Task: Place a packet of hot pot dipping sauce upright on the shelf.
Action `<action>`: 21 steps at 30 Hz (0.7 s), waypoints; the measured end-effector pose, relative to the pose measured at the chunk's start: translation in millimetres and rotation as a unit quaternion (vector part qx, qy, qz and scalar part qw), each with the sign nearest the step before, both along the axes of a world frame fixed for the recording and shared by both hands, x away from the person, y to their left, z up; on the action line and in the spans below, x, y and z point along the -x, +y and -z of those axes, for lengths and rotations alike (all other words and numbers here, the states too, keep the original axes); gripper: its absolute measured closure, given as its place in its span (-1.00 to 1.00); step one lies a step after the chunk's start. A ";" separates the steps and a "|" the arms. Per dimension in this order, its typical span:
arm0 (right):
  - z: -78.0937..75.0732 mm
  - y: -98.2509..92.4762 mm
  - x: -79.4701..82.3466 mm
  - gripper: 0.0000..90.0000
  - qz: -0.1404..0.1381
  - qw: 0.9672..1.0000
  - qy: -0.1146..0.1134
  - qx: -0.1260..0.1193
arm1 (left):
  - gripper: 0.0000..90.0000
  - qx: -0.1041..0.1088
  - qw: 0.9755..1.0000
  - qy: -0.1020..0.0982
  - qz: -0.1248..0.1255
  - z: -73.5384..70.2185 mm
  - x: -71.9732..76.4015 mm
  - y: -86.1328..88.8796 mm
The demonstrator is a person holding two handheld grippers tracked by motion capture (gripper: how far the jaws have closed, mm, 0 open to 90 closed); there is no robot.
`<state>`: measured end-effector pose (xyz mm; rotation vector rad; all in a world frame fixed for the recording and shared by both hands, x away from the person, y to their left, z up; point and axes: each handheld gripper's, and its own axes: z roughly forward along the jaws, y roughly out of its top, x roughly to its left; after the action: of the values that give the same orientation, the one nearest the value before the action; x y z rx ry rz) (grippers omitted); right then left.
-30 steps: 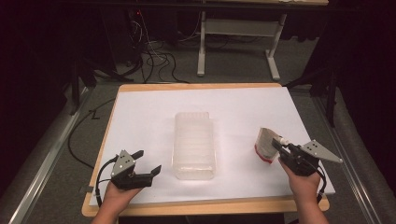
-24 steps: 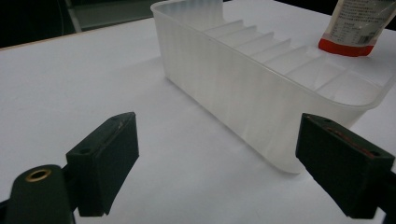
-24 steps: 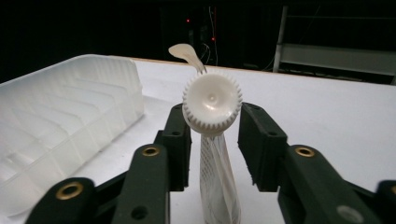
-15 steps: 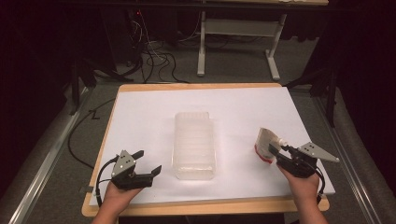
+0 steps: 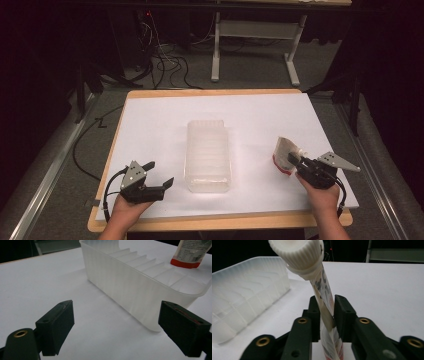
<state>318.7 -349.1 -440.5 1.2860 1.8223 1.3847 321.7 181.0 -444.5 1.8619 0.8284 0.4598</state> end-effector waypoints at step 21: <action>-11.9 -8.3 -1.3 1.00 -0.042 0.999 -0.015 -0.028 | -0.69 0.011 1.000 0.006 -0.004 0.8 -1.8 3.1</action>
<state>320.0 -357.4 -428.6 1.2220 1.8480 1.5011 323.5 184.1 -445.3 1.8443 0.8455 0.4422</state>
